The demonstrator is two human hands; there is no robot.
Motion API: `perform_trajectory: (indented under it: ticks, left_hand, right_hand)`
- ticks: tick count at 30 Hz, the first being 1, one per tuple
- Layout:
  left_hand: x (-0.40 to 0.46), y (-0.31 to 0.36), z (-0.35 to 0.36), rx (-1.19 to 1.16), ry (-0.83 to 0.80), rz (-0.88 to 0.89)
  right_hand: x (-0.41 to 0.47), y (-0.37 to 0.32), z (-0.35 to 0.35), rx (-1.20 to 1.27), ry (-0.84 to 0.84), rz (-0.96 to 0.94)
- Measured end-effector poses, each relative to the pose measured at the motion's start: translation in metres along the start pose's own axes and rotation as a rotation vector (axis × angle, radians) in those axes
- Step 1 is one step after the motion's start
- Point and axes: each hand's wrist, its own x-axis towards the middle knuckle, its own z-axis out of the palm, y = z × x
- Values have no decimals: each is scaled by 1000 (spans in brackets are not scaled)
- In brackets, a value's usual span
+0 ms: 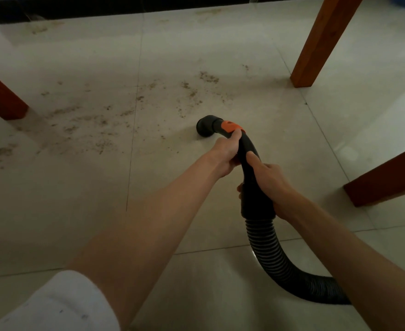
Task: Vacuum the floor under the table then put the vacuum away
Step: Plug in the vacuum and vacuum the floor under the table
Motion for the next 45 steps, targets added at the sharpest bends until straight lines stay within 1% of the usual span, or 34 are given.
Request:
perform_trajectory:
  ticks: [6, 10, 14, 18, 23, 25, 30, 35, 37, 41, 45]
  left_hand:
    - [-12, -16, 3, 44, -62, -21]
    - [-19, -28, 1, 10, -71, -34]
    - [-24, -33, -6, -39, -27, -8]
    - [-28, -27, -13, -27, 25, -11]
    - [-30, -17, -13, 2, 40, -15]
    - [-31, -14, -15, 7, 56, -18]
    - [-31, -1, -40, 2, 154, -26]
    - [-30, 13, -68, 33, 211, 1]
    - [-31, 15, -69, 53, 207, 6]
    - [-32, 11, -52, 88, 132, -28]
    - [-32, 18, -36, 91, 99, -25]
  right_hand:
    - [-19, 19, -8, 22, 0, -1]
    - [-27, 27, -11, 1, -10, -21]
    - [-30, 27, -10, 1, -65, 2]
    - [-29, 24, 0, 5, -77, -26]
    - [-24, 23, 14, -52, 8, -52]
    - [-24, 21, 21, -49, 17, -39]
    - [-20, 7, 46, -26, -61, -13]
    - [-14, -1, 73, -4, -119, 4]
    - [-12, -1, 74, 12, -105, 1]
    - [-12, 6, 63, -10, -17, -11]
    - [-10, -1, 56, -1, 43, -15]
